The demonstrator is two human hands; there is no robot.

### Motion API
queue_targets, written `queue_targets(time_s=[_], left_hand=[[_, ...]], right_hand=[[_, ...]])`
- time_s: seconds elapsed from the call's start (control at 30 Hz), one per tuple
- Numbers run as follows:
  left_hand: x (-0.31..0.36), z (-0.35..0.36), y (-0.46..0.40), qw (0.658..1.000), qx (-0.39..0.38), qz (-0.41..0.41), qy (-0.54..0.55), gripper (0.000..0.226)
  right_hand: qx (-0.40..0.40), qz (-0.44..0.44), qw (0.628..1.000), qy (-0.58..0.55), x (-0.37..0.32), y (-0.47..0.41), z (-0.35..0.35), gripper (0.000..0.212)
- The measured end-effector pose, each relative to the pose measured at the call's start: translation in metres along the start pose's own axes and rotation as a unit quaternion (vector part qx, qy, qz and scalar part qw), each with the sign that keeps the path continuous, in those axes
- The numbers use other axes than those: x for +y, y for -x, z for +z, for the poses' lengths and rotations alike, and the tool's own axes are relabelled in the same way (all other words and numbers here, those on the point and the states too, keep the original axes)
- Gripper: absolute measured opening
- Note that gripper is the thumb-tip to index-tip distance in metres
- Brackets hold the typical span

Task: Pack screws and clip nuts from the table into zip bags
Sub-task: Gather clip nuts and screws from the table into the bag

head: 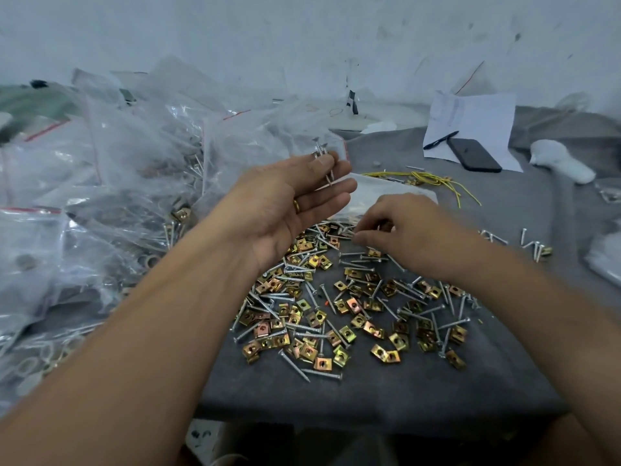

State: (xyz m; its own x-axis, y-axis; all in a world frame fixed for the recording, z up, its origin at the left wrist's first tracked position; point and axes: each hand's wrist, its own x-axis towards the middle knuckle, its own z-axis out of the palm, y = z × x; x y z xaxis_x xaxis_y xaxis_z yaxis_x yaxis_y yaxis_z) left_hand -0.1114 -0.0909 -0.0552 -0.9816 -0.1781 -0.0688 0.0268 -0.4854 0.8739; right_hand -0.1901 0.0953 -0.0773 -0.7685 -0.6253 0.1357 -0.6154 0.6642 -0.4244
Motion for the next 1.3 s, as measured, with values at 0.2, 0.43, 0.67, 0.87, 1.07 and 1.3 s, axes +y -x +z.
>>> queue_targets(time_s=[0.2, 0.43, 0.67, 0.87, 1.07, 1.3], left_hand=[[0.000, 0.002, 0.000, 1.000, 0.006, -0.003, -0.004, 0.007], [0.003, 0.000, 0.004, 1.000, 0.022, -0.003, 0.009, 0.011], [-0.003, 0.006, 0.004, 0.998, 0.043, -0.005, -0.045, 0.015], [-0.026, 0.033, 0.005, 0.999, 0.044, 0.016, -0.006, 0.013], [-0.034, 0.051, 0.006, 0.997, 0.063, 0.030, 0.045, 0.015], [-0.038, 0.054, 0.007, 0.994, 0.088, 0.016, 0.067, 0.019]], right_hand=[[-0.014, -0.007, 0.989, 0.145, -0.018, -0.001, 0.010, 0.008], [-0.032, -0.012, 0.994, 0.100, -0.021, -0.001, 0.004, 0.018], [0.062, 0.099, 0.821, -0.559, -0.010, 0.014, -0.027, 0.017], [0.156, 0.087, 0.892, -0.415, -0.021, 0.015, -0.021, 0.011], [0.275, 0.055, 0.909, -0.308, -0.027, 0.015, -0.009, 0.016], [0.316, 0.019, 0.933, -0.171, -0.033, 0.016, -0.007, 0.021]])
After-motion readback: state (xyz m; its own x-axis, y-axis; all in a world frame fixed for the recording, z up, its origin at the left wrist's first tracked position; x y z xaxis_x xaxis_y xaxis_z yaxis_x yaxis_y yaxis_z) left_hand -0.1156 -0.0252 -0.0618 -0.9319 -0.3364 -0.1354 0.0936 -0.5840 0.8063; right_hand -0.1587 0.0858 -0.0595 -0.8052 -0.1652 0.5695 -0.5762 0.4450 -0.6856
